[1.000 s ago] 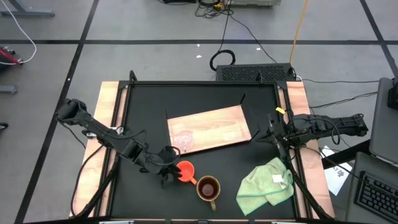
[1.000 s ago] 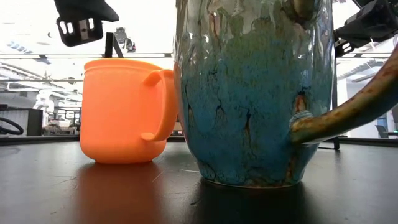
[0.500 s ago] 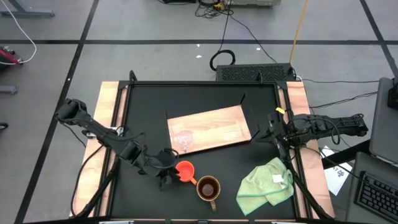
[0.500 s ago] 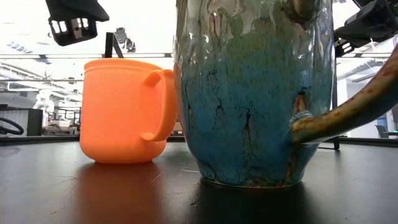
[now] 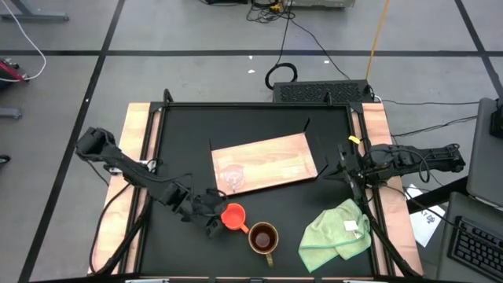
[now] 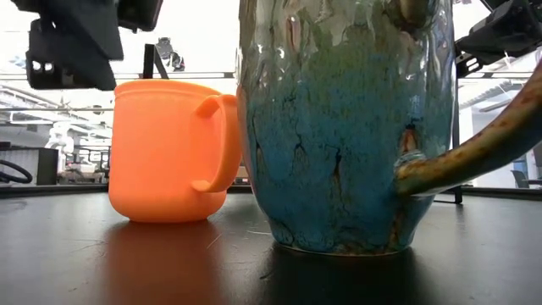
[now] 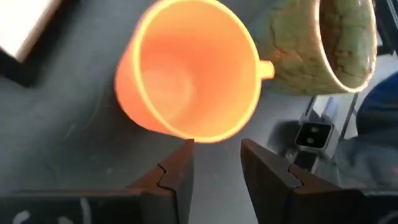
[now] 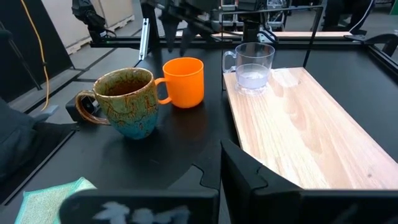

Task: Stack small to large cups/mugs on shelf
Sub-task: Put the orange mug on the shelf

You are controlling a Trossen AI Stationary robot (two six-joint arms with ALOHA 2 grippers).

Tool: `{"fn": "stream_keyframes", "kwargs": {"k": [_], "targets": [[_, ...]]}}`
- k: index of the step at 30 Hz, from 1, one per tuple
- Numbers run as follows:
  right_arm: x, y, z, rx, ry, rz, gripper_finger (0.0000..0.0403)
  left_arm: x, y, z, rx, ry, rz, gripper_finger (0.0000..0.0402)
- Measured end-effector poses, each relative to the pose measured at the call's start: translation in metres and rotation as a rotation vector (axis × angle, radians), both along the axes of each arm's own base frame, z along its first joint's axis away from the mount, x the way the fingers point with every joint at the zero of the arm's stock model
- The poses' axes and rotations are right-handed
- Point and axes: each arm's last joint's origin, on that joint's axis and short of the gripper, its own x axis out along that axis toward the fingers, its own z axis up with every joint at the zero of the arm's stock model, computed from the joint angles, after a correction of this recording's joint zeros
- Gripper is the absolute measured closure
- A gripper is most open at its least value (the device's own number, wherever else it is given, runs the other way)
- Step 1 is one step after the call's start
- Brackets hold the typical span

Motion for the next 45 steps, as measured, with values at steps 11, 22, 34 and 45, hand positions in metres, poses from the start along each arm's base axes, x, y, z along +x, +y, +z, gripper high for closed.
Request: {"fn": "stream_keyframes", "kwargs": {"k": [11,22,34,45], "targets": [[0.000,0.000,0.000,-0.001,0.004,0.000,0.0403,0.037,-0.026,0.027,0.179,0.095,-0.137,0.0270],[0.001,0.000,-0.001,-0.001,0.007,0.001,0.0403,0.049,-0.015,0.051,0.251,0.127,-0.235,0.0270],[0.001,0.000,-0.001,-0.001,0.008,0.000,0.0403,0.079,-0.007,0.012,0.237,0.207,-0.346,0.0271],[0.001,0.000,-0.001,-0.001,0.008,0.000,0.0403,0.083,-0.008,0.006,0.265,0.196,-0.383,0.0271]]}}
